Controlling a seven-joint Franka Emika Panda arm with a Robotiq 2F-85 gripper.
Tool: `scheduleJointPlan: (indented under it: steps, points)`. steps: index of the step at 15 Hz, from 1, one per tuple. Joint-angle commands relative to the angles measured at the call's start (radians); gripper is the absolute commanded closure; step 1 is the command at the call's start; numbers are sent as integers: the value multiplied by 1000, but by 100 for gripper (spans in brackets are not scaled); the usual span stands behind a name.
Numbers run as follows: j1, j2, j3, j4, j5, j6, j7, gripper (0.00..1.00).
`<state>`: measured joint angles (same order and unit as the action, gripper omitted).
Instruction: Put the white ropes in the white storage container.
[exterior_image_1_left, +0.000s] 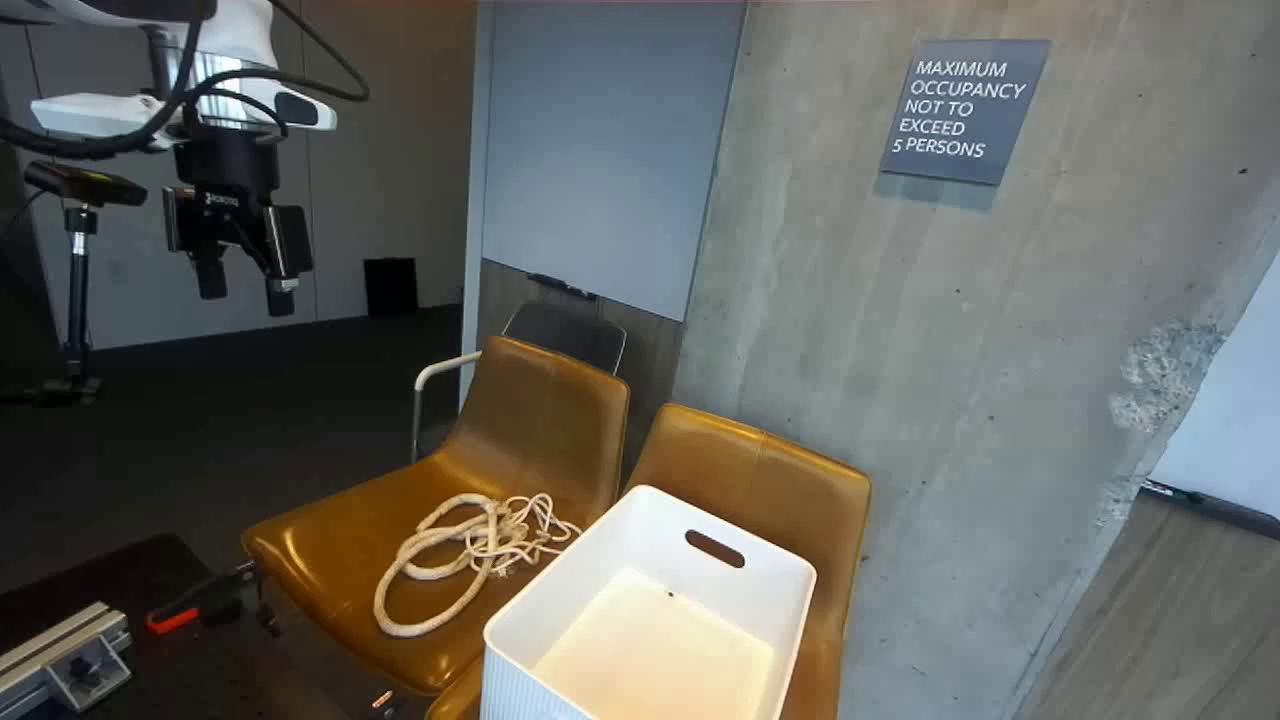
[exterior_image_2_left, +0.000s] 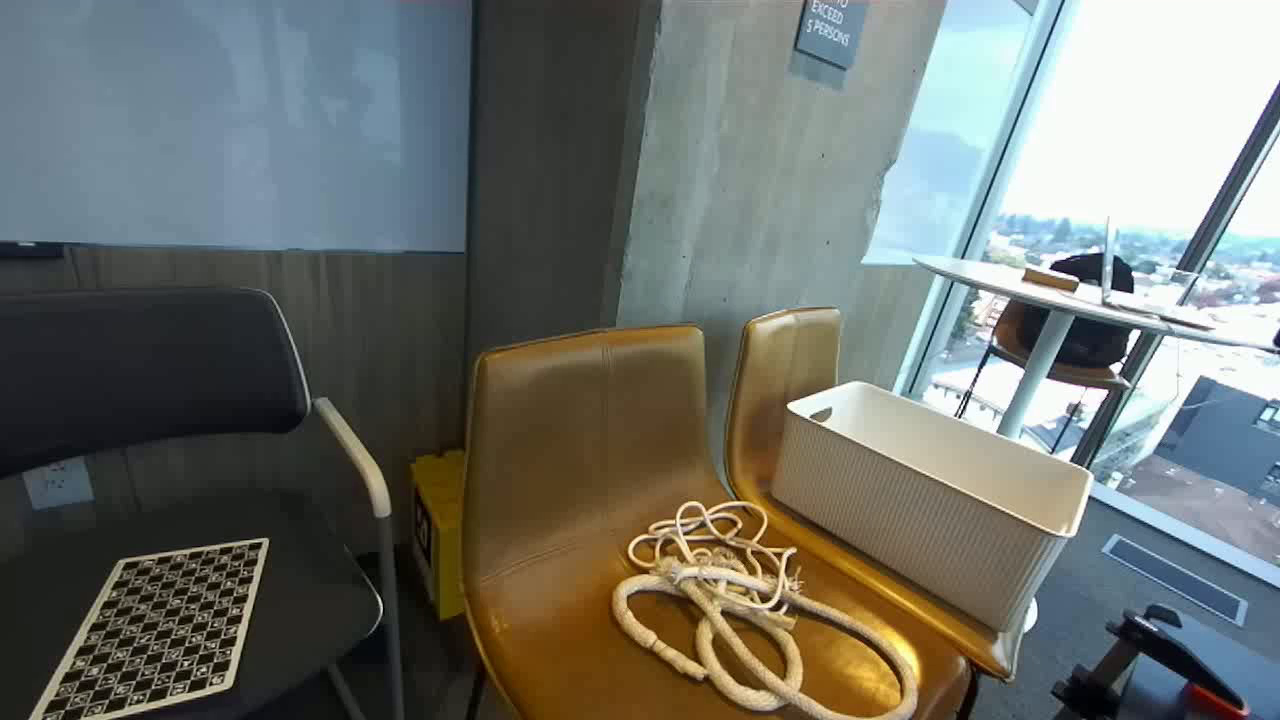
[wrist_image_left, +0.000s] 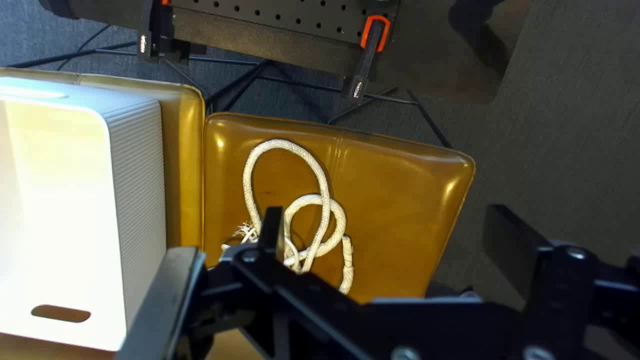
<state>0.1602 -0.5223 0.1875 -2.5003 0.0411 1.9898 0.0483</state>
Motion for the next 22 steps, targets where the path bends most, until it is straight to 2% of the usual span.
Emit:
scheduleJointPlan:
  steps: [1, 13, 16, 22]
  points:
    - [7, 1, -6, 2, -4, -2, 3, 0]
    - [7, 1, -6, 2, -4, -2, 3, 0]
    - [21, 33, 8, 11, -6, 44, -7, 0]
    - [51, 153, 41, 47, -75, 288, -91, 0]
